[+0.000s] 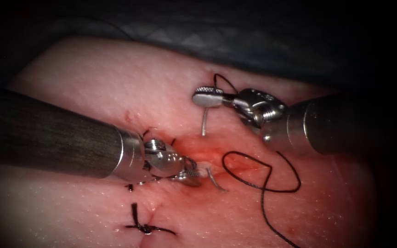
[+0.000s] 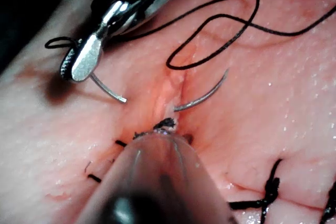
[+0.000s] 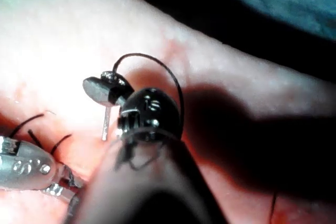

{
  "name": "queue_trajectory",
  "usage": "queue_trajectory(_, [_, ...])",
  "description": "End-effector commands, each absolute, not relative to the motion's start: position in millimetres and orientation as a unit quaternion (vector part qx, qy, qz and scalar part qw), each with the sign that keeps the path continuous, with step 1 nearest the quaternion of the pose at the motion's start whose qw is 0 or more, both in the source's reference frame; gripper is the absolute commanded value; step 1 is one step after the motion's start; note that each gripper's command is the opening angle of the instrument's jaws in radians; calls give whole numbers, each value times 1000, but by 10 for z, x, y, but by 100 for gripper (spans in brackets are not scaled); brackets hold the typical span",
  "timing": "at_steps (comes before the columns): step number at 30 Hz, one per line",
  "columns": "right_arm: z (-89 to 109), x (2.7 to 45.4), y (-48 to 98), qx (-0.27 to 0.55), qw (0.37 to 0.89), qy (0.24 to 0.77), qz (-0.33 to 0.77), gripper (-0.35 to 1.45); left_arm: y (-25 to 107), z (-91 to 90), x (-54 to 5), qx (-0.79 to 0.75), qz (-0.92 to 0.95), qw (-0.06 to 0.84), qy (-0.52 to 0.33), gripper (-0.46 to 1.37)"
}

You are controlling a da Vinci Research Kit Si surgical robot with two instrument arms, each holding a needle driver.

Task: Wound Closure
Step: With right hand, pierce needle above the wound

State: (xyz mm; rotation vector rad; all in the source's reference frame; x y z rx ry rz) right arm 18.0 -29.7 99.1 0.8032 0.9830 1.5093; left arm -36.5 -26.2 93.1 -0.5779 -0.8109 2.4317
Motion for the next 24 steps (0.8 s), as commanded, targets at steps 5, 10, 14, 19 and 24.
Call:
queue_trajectory(5, [986,182,-301,359,528,335,693,-35,-262,931,-365,-213,895,254,-299,12])
queue_trajectory(10, [983,190,-316,382,546,291,686,-35,-262,931,-365,-213,895,254,-299,11])
queue_trajectory(14, [979,204,-336,416,561,243,674,-35,-261,931,-365,-213,895,254,-299,12])
queue_trajectory(19, [976,211,-348,432,564,220,668,-35,-261,931,-365,-213,895,254,-299,12])
queue_trajectory(24, [979,208,-352,424,577,209,665,-35,-261,932,-366,-213,895,254,-299,11])
